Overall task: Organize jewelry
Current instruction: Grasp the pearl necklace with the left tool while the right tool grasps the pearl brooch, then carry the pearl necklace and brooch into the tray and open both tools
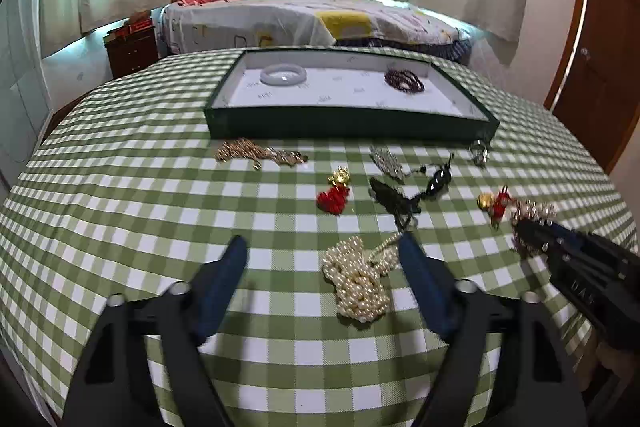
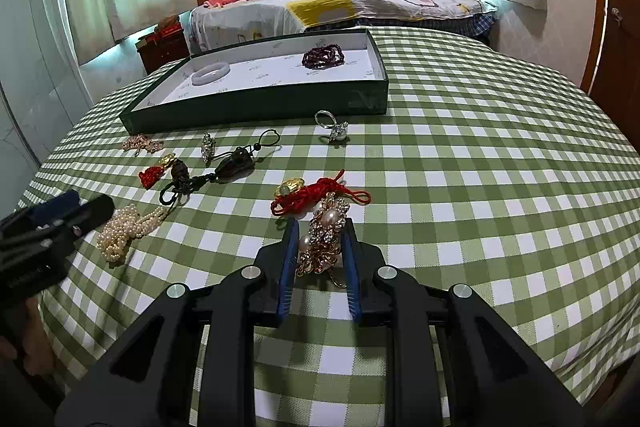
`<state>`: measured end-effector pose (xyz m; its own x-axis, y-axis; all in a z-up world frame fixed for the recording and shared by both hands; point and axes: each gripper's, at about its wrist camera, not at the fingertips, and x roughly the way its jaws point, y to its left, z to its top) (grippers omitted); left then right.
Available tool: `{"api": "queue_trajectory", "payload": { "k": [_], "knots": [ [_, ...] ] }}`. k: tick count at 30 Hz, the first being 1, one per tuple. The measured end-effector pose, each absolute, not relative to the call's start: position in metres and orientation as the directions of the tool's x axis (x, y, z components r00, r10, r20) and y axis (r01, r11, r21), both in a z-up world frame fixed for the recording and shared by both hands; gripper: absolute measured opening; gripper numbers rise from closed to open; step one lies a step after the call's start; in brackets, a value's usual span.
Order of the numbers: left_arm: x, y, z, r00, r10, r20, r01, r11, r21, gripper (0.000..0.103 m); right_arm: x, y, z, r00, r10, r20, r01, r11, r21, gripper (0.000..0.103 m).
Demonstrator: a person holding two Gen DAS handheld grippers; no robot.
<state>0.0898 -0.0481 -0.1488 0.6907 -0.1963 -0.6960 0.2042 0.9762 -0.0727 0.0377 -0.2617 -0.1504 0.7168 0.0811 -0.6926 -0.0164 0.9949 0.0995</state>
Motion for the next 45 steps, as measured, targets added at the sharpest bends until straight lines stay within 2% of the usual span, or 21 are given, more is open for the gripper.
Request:
{"api": "queue_trajectory", "payload": {
  "k": [2,7,9,11,14,20,34,39,45],
  "knots": [
    [0.091,-0.051,-0.153,0.669,-0.211,-0.712,0.223,0.972,-0.078,0.057,0.037,-0.263,-0.151,0.717,0.081,-0.692,-0.016,0.995,0.099,0.021],
    [0.090,-0.056,-0.163,0.649,-0.198,-0.734,0.241,0.969,-0.048,0.053,0.037,-0.263,-0.151,0.717,0.083,-0.692,-0.016,0.995,0.103,0.021],
    [0.088,-0.059,-0.164,0.654,-0.186,-0.733,0.251,0.968,-0.022,0.047,0.037,-0.263,-0.151,0.718,0.083,-0.691,-0.017,0.995,0.102,0.021],
    [0.086,-0.059,-0.163,0.657,-0.199,-0.727,0.262,0.965,-0.027,0.033,0.037,-0.263,-0.151,0.718,0.083,-0.691,-0.017,0.995,0.102,0.021],
    [0.084,-0.055,-0.163,0.665,-0.210,-0.717,0.269,0.963,-0.033,0.023,0.036,-0.262,-0.150,0.722,0.084,-0.687,-0.020,0.995,0.100,0.021],
    [0.083,-0.047,-0.159,0.682,-0.223,-0.697,0.253,0.965,-0.062,0.019,0.031,-0.259,-0.144,0.744,0.084,-0.662,-0.029,0.995,0.093,0.021],
    [0.082,-0.047,-0.101,0.800,-0.228,-0.554,0.252,0.967,-0.034,0.019,0.028,-0.252,-0.100,0.824,0.108,-0.557,-0.070,0.994,0.089,0.021],
    [0.101,-0.049,-0.071,0.840,-0.238,-0.487,0.246,0.968,-0.048,0.019,0.049,-0.244,-0.073,0.857,0.138,-0.497,-0.103,0.990,0.098,0.021],
    [0.146,-0.058,-0.052,0.855,-0.248,-0.455,0.247,0.967,-0.063,0.019,0.096,-0.232,-0.045,0.878,0.187,-0.441,-0.156,0.982,0.107,0.021]
  ]
}}
